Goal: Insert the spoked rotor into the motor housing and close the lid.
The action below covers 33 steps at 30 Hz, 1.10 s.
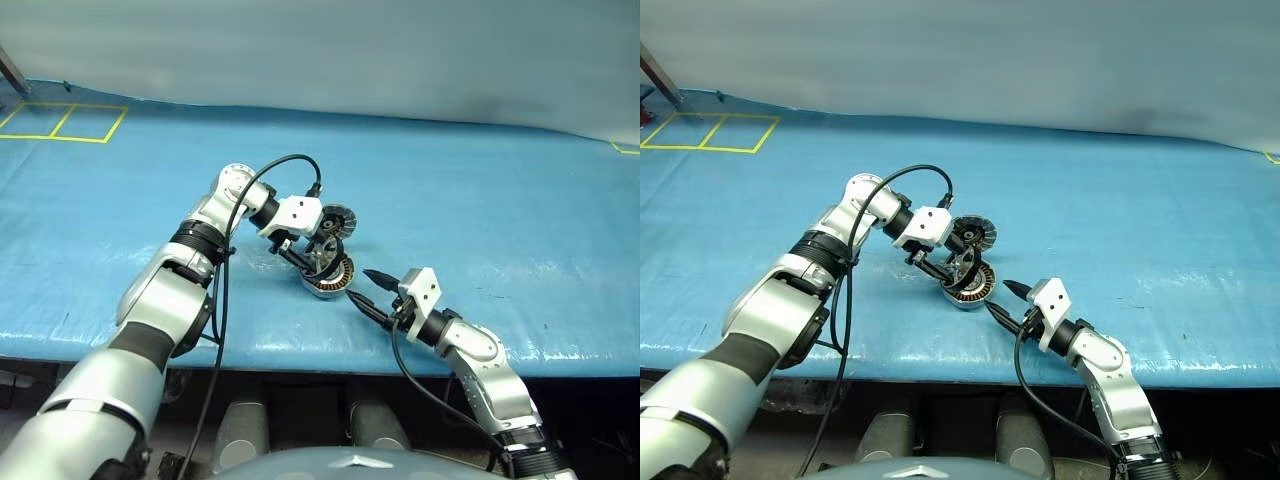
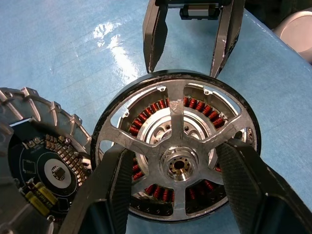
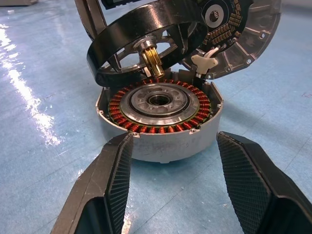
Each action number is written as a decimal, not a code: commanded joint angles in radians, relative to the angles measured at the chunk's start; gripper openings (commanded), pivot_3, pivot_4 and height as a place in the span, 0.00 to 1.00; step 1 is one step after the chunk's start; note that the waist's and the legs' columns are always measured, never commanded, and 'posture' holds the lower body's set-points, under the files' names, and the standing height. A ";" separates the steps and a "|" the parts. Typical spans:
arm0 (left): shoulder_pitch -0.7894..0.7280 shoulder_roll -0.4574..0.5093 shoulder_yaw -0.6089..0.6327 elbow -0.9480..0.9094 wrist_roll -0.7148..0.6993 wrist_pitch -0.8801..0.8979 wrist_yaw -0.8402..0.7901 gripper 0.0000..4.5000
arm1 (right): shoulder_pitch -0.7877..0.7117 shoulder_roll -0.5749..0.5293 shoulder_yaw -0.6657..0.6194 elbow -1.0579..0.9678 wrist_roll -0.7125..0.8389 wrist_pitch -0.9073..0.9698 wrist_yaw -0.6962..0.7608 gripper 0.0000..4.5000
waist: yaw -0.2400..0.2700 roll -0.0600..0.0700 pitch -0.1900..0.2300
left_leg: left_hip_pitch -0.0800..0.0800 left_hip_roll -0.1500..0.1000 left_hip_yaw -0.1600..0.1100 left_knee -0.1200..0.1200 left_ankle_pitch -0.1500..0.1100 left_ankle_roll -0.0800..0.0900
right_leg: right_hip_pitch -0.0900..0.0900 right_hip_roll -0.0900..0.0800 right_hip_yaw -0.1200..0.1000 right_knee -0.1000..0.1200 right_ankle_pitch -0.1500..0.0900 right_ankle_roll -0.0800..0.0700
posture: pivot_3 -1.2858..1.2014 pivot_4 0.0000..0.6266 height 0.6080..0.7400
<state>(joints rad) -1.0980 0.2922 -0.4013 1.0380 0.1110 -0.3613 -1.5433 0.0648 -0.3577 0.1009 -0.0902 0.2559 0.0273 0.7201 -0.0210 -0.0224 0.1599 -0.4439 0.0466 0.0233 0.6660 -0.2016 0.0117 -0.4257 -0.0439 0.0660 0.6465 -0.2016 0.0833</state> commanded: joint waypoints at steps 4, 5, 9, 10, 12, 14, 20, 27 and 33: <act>-0.026 -0.009 0.018 0.001 0.016 -0.022 0.049 1.00 | -0.002 0.001 -0.008 -0.031 0.002 -0.023 -0.003 0.64 | 0.001 0.000 0.000 | 0.000 0.000 0.000 0.000 0.000 0.000 | 0.000 0.000 0.000 0.000 0.000 0.000 | 0.52 0.24 1.00; -0.026 -0.010 0.020 0.001 0.014 -0.016 0.048 1.00 | -0.002 0.001 -0.008 -0.031 0.002 -0.024 -0.004 0.64 | 0.001 0.000 0.000 | 0.000 0.000 0.000 0.000 0.000 0.000 | 0.000 0.000 0.000 0.000 0.000 0.000 | 0.52 0.24 1.00; -0.027 -0.009 0.024 -0.001 0.012 -0.020 0.041 1.00 | -0.003 0.002 -0.009 -0.030 0.001 -0.025 -0.006 0.64 | 0.001 0.000 0.000 | 0.000 0.000 0.000 0.000 0.000 0.000 | 0.000 0.000 0.000 0.000 0.000 0.000 | 0.52 0.24 1.00; -0.026 -0.009 0.026 -0.004 0.008 -0.019 0.036 1.00 | -0.003 0.002 -0.009 -0.030 0.001 -0.025 -0.006 0.64 | 0.001 0.000 0.000 | 0.000 0.000 0.000 0.000 0.000 0.000 | 0.000 0.000 0.000 0.000 0.000 0.000 | 0.52 0.24 1.00; -0.024 -0.009 0.031 -0.010 -0.001 -0.014 0.027 1.00 | -0.004 0.002 -0.008 -0.029 0.001 -0.024 -0.006 0.64 | 0.001 0.000 0.000 | 0.000 0.000 0.000 0.000 0.000 0.000 | 0.000 0.000 0.000 0.000 0.000 0.000 | 0.52 0.24 1.00; -0.023 -0.008 0.033 -0.013 -0.005 -0.013 0.022 1.00 | -0.004 0.002 -0.008 -0.029 0.001 -0.022 -0.006 0.64 | 0.001 0.000 0.000 | 0.000 0.000 0.000 0.000 0.000 0.000 | 0.000 0.000 0.000 0.000 0.000 0.000 | 0.52 0.24 1.00; -0.011 -0.003 0.070 -0.044 -0.051 0.011 -0.018 1.00 | -0.010 0.004 -0.007 -0.039 0.003 -0.013 -0.009 0.64 | 0.001 0.000 0.000 | 0.000 0.000 0.000 0.000 0.000 0.000 | 0.000 0.000 0.000 0.000 0.000 0.000 | 0.52 0.24 1.00; 0.045 0.043 0.093 -0.133 -0.095 0.049 -0.069 1.00 | -0.042 0.020 0.009 -0.059 0.016 0.017 -0.007 0.64 | -0.006 0.000 0.000 | 0.000 0.000 0.000 0.000 0.000 0.000 | -0.001 0.000 0.000 0.000 0.000 0.000 | 0.52 0.24 1.00; 0.131 0.096 0.093 -0.244 -0.136 0.110 -0.071 1.00 | -0.091 0.021 0.034 -0.047 0.006 0.038 0.002 0.64 | -0.006 0.000 0.000 | 0.000 0.000 0.000 -0.001 0.000 0.000 | -0.001 0.000 0.000 0.000 0.000 -0.001 | 0.52 0.24 1.00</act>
<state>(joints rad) -0.9712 0.3761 -0.3286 0.8513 0.0068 -0.2700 -1.6117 -0.0121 -0.3374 0.1384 -0.1053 0.2550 0.0636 0.7173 -0.0267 -0.0223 0.1599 -0.4440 0.0467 0.0232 0.6654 -0.2016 0.0117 -0.4262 -0.0438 0.0662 0.6467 -0.2012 0.0826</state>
